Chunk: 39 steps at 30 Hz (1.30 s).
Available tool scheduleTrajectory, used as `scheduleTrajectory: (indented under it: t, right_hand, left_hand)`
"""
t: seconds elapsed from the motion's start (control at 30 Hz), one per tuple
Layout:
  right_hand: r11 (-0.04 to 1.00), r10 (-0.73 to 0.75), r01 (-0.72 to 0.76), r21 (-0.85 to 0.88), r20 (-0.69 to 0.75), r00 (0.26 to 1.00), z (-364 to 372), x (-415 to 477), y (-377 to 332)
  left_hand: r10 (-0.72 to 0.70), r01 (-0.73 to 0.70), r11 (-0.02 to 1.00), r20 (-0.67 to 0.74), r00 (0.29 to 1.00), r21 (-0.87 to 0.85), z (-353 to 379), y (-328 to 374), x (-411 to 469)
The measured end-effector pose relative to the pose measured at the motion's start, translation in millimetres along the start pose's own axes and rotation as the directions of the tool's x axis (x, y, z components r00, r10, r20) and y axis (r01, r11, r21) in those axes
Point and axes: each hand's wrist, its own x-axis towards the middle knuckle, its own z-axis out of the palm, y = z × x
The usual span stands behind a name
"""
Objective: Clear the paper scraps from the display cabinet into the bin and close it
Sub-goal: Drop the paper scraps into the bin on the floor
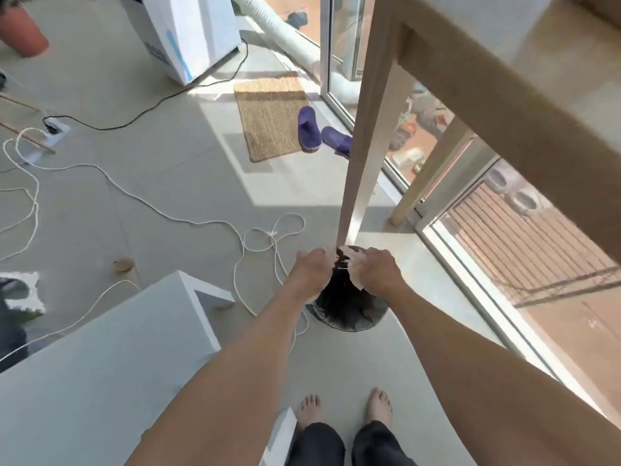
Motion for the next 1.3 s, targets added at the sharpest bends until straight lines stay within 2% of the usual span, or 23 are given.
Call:
scheduleTrajectory:
  t: [0.1, 0.23, 0.43, 0.57, 0.67, 0.73, 0.9, 1.0, 1.1, 1.3]
  right_hand:
    - [0.995, 0.102, -0.102, 0.003, 0.048, 0.994, 20, 21, 17]
    - [0.988, 0.15, -0.146, -0.057, 0.08, 0.985, 45, 58, 46]
    - [0.99, 0.134, -0.128, -0.058, 0.108, 0.985, 70, 98, 77]
    - [0.996, 0.092, -0.091, -0.014, 0.118, 0.989, 76, 106, 85]
    - [0.997, 0.077, -0.075, -0.021, 0.167, 0.983, 78, 108, 90]
    - [0.998, 0.063, -0.062, -0.011, 0.196, 0.979, 75, 105, 89]
    - [0.999, 0.008, 0.0, -0.045, 0.19, 0.982, 57, 89, 80]
    - [0.996, 0.007, 0.009, -0.088, 0.178, 0.984, 38, 66, 71]
    - [0.992, 0.009, 0.012, -0.126, 0.167, 0.986, 13, 34, 55]
    - [0.956, -0.092, 0.114, -0.271, 0.091, 0.992, -70, -60, -9]
  left_hand:
    - [-0.063, 0.063, 0.998, 0.029, 0.998, 0.019, 34, -20, 28]
    - [-0.112, 0.108, 0.992, 0.058, 0.992, 0.062, 68, -40, 62]
    - [-0.092, 0.089, 0.996, 0.116, 0.989, 0.028, 102, -58, 97]
    - [-0.076, 0.09, 0.992, 0.137, 0.988, -0.092, 110, -53, 103]
    - [-0.039, 0.05, 0.998, 0.247, 0.968, -0.04, 119, -59, 117]
    - [-0.068, 0.072, 0.997, 0.322, 0.944, -0.001, 121, -61, 121]
    - [-0.065, 0.087, 0.991, 0.207, 0.976, -0.103, 96, -44, 91]
    - [-0.01, 0.003, 0.998, 0.134, 0.991, 0.055, 80, -32, 70]
    - [0.058, -0.067, 0.989, 0.064, 0.996, 0.133, 55, -10, 40]
    - [0.278, -0.252, 0.899, -0.022, 0.96, 0.358, -34, 70, -51]
